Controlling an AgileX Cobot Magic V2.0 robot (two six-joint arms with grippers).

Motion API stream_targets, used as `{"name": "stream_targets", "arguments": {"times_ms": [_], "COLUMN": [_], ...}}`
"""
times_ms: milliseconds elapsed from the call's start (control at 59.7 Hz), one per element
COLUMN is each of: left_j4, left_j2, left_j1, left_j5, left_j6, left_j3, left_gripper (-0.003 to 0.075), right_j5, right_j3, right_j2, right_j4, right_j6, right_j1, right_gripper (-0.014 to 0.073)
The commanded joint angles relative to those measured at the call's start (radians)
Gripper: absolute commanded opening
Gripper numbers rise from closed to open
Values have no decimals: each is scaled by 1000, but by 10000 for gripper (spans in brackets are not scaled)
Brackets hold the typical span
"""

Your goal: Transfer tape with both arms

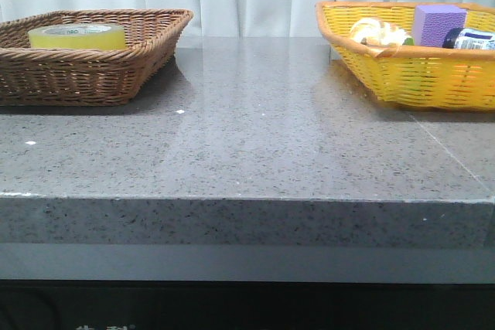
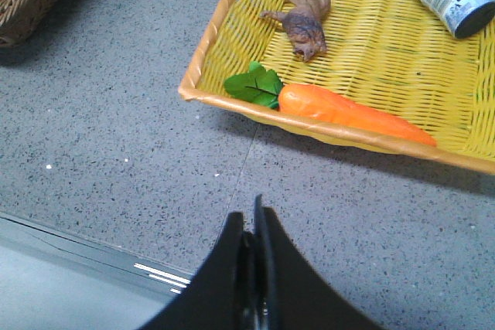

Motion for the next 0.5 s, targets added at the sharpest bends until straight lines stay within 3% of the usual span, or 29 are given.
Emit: {"name": "stream_targets", "arguments": {"times_ms": [0,151,352,486], "left_j4": [-13,41,58,54], "left_j2": [-1,-84,-266,-371], "left_j1": [-6,14,124,190], "left_j5": [-75,-113,-385,-492], "left_j6": [-2,11,11,-16], "left_j3": [-22,34,237,364], "left_gripper": [-20,-20,-20,-20], "right_j5": [-59,-60,-60,-60], "right_j3": [-23,-23,-23,-23], "right_j2": [4,4,4,4], "right_j4": [6,6,6,6], "right_j6": [-5,-5,-5,-5], "right_j1": [-5,-5,-5,-5], "right_gripper": [-69,-69,-69,-69]}}
